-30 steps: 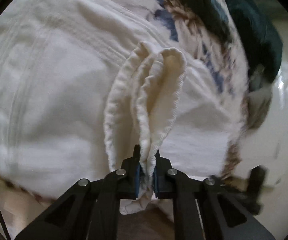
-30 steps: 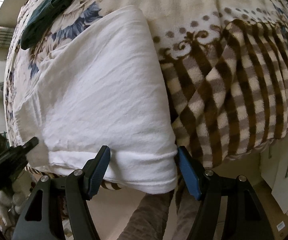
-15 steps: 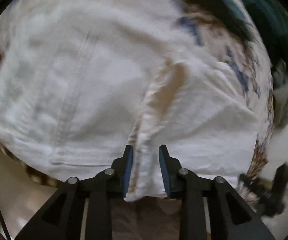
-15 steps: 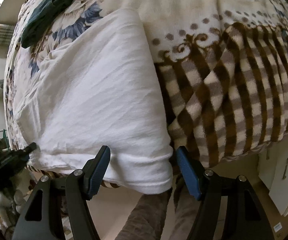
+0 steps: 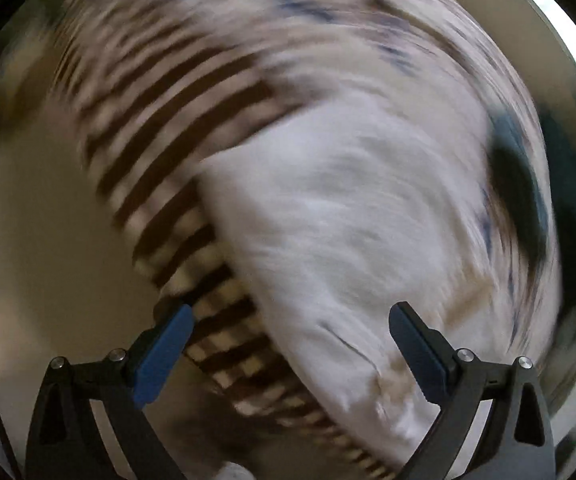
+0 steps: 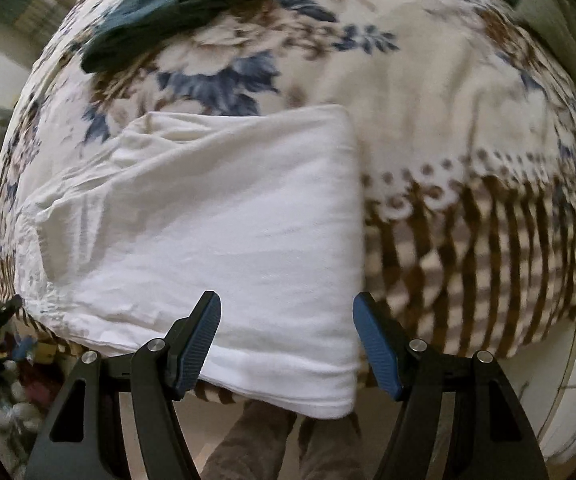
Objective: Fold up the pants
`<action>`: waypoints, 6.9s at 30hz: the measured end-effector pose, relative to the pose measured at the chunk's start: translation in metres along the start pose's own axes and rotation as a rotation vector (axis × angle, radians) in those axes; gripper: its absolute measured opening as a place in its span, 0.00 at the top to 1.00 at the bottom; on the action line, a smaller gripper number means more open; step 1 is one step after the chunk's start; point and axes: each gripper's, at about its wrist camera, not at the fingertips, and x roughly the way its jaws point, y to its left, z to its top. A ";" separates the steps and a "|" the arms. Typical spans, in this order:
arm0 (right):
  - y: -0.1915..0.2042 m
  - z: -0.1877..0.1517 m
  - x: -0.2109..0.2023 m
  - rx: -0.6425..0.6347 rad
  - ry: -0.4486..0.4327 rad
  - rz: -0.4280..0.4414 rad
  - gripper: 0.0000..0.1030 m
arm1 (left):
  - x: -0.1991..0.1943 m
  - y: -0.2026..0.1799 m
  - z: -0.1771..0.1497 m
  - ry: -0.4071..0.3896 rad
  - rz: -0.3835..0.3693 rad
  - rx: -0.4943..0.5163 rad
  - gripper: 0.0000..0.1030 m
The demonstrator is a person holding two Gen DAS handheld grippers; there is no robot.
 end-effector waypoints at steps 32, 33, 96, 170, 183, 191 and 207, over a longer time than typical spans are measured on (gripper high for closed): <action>0.080 0.013 0.071 -0.115 0.151 0.054 0.31 | -0.021 -0.004 0.031 -0.261 -0.048 -0.067 0.41; 0.078 0.013 0.071 -0.116 0.152 0.055 0.31 | -0.015 -0.007 0.035 -0.248 -0.043 -0.046 0.49; 0.055 -0.001 0.048 -0.083 0.132 -0.021 0.31 | -0.101 -0.200 -0.075 -0.400 -0.151 0.739 0.84; -0.092 0.023 -0.046 0.108 0.007 0.349 0.84 | -0.065 -0.226 -0.173 0.085 0.087 0.987 0.13; -0.169 -0.008 0.018 0.369 0.196 0.441 0.53 | 0.108 -0.273 -0.060 0.318 -0.022 0.633 0.13; -0.166 -0.027 0.011 0.302 0.246 0.420 0.78 | 0.125 -0.316 -0.077 0.297 -0.045 0.810 0.75; -0.184 -0.073 0.035 0.409 0.288 0.471 0.73 | 0.102 -0.276 -0.067 0.350 -0.118 0.647 0.35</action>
